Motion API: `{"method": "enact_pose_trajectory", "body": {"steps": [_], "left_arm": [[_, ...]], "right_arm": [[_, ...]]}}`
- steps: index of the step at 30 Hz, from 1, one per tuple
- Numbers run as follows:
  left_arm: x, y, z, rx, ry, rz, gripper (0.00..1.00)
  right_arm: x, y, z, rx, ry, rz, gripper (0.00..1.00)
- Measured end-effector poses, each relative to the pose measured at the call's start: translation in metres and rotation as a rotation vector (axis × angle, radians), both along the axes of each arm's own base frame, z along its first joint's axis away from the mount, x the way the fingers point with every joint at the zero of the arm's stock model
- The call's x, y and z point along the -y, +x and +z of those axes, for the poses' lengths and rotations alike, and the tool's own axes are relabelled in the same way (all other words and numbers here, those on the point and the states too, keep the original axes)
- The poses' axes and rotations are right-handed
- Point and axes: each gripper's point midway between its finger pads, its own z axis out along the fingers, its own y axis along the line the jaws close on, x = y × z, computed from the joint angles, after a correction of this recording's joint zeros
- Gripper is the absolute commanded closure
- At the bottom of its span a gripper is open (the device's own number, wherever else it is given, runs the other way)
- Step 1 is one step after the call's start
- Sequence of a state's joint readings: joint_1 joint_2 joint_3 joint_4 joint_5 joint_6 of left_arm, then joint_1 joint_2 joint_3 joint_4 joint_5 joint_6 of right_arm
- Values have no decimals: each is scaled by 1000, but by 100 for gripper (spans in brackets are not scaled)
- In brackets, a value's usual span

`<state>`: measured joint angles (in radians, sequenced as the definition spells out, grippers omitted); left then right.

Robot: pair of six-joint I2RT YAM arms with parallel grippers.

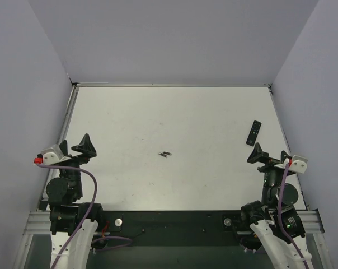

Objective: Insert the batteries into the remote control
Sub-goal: Pick up the remote control from the center of the board.

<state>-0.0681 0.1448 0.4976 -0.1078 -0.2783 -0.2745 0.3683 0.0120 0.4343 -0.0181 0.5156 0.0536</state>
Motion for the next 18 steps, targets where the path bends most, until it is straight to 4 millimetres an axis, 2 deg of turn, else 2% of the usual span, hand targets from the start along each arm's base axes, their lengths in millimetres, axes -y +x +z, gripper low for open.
{"method": "enact_pose_trajectory", "body": {"steps": [6, 11, 15, 18], "left_arm": [[-5, -6, 4, 29, -32, 27, 3], [-14, -22, 13, 91, -66, 66, 3], [-16, -30, 17, 124, -100, 73, 3], [-15, -29, 14, 116, -116, 68, 3]], "right_arm": [[-3, 7, -4, -74, 7, 0, 0], [-14, 21, 8, -176, 37, 15, 0], [-28, 41, 13, -263, 98, 25, 0], [-40, 68, 5, -366, 149, -1, 0]]}}
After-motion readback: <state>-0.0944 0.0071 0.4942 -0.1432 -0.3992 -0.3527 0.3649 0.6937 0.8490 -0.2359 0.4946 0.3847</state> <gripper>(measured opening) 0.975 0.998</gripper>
